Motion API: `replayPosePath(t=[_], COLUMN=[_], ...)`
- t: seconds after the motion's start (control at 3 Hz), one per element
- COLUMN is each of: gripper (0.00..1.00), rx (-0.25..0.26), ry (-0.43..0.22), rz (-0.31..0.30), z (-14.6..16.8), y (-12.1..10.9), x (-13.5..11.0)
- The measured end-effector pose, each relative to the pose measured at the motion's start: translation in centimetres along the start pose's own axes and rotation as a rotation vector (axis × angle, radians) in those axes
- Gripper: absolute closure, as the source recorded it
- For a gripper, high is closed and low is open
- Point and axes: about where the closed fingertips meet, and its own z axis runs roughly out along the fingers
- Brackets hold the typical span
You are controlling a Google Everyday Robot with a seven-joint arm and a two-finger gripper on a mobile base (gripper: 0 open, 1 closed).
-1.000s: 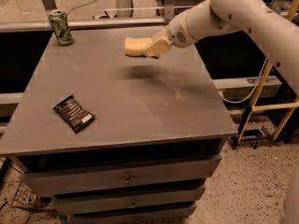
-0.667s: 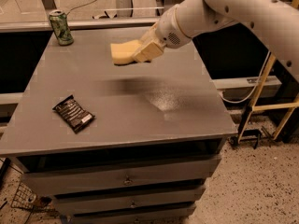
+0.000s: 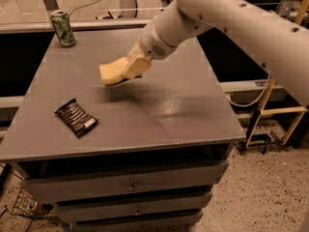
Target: Move sponge near rxbar chocolate
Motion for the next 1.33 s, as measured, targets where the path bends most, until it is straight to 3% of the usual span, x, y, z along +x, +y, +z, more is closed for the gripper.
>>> replayPosePath(t=[0.33,1.33], gripper=[1.0,1.0], rx=[-0.078,-0.178], ry=[0.069,0.042], rz=[-0.072,-0.187], z=[3.9,7.0], y=[2.1,5.7], x=[-0.9,-4.2])
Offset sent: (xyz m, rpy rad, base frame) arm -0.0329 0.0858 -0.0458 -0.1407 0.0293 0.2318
